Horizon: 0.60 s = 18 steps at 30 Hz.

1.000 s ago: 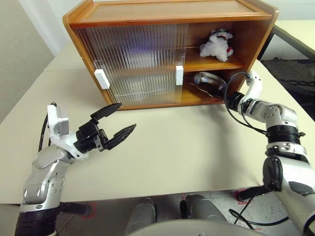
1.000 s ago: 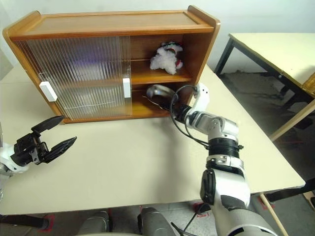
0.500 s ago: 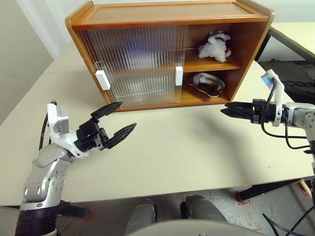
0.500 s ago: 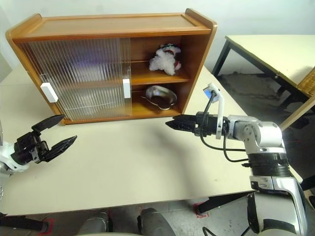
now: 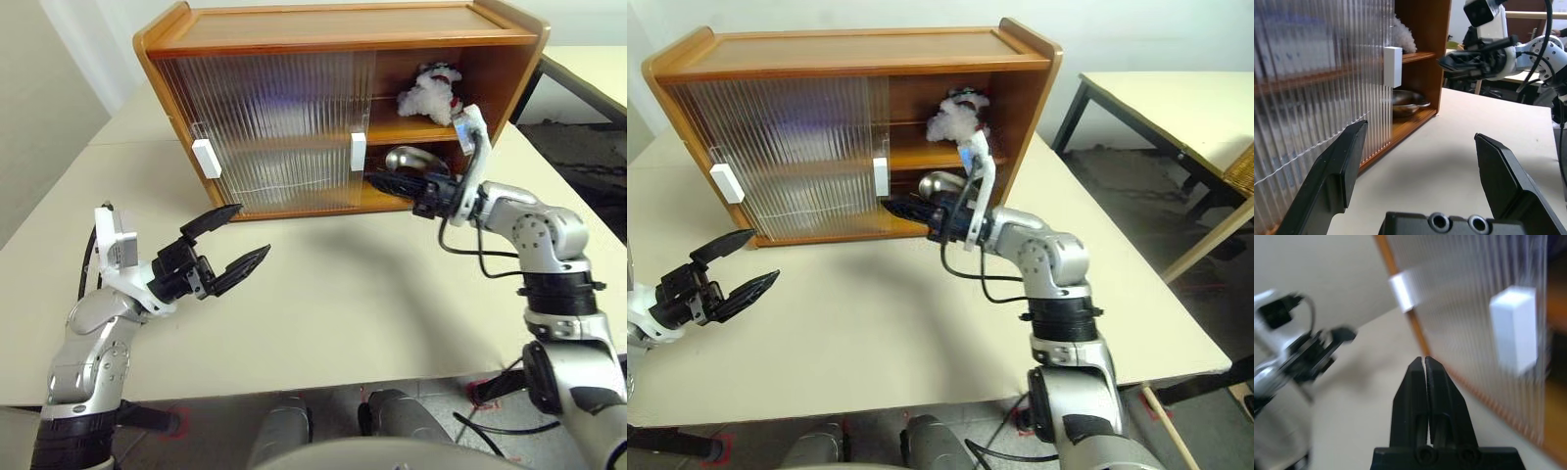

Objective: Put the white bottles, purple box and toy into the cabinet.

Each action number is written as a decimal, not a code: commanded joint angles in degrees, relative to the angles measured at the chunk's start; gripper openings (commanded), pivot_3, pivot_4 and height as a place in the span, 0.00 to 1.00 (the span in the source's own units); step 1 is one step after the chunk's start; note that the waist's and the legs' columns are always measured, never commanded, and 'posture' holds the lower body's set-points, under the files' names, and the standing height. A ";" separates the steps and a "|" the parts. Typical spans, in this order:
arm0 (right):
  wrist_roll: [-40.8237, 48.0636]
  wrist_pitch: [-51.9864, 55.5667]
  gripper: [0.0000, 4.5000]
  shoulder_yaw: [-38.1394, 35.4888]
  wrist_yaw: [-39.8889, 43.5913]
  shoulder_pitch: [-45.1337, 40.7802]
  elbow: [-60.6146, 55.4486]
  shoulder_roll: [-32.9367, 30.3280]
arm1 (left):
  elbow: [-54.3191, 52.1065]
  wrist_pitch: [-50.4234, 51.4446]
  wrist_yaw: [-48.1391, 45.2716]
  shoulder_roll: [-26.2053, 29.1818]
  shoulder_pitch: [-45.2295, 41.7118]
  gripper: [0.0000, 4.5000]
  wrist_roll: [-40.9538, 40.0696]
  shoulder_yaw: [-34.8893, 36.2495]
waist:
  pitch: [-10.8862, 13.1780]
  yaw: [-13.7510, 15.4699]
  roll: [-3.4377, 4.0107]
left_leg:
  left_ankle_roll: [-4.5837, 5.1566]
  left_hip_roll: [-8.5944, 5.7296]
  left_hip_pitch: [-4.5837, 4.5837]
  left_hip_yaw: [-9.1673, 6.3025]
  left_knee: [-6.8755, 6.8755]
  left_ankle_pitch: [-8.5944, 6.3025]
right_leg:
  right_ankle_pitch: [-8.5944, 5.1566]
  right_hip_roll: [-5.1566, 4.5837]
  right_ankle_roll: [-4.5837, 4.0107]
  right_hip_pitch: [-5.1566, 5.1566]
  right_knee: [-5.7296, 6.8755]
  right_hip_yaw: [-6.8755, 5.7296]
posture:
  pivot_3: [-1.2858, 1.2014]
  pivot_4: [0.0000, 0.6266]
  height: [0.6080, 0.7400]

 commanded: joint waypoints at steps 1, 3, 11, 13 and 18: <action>-1.69 -2.50 0.01 1.63 -3.61 -0.21 -0.31 2.90 | -0.60 -0.28 0.30 -0.24 0.52 1.00 0.58 -0.13 | -0.01 0.10 -0.01 | 0.01 0.00 0.00 -0.01 -0.01 -0.01 | 0.00 -0.01 -0.03 0.00 0.00 0.00 | 0.48 0.06 1.00; -2.68 -3.95 0.01 2.76 -5.09 -0.02 -0.46 4.83 | -0.77 -0.43 0.43 -0.41 0.77 1.00 0.67 -0.22 | 0.00 0.09 -0.01 | 0.01 0.01 0.00 0.00 -0.03 -0.07 | 0.00 -0.01 -0.05 -0.04 0.00 0.00 | 0.48 0.06 1.00; -9.79 -11.53 0.01 8.46 -8.34 -0.99 2.62 8.54 | -0.87 -0.19 0.62 -1.07 0.27 1.00 1.11 -1.22 | 0.00 0.22 0.00 | 0.00 0.02 -0.02 -0.03 -0.18 -0.08 | -0.02 -0.03 -0.11 -0.11 0.00 -0.03 | 0.48 0.08 1.00; -12.46 -14.06 0.01 10.98 -8.57 -1.89 5.11 9.90 | -0.63 -0.09 0.39 -0.98 0.04 1.00 1.44 -1.70 | 0.00 0.17 0.00 | -0.01 0.04 -0.02 -0.02 -0.19 -0.08 | -0.02 -0.03 -0.16 -0.14 0.00 -0.03 | 0.48 0.08 1.00; -15.18 -16.97 0.01 11.87 -11.10 -3.24 7.71 13.18 | -0.47 -0.23 0.43 -0.83 -0.12 1.00 1.39 -1.67 | 0.00 0.18 0.00 | -0.05 0.26 -0.12 0.00 -0.27 -0.10 | 0.06 -0.04 -0.33 -0.36 0.00 -0.13 | 0.49 0.07 1.00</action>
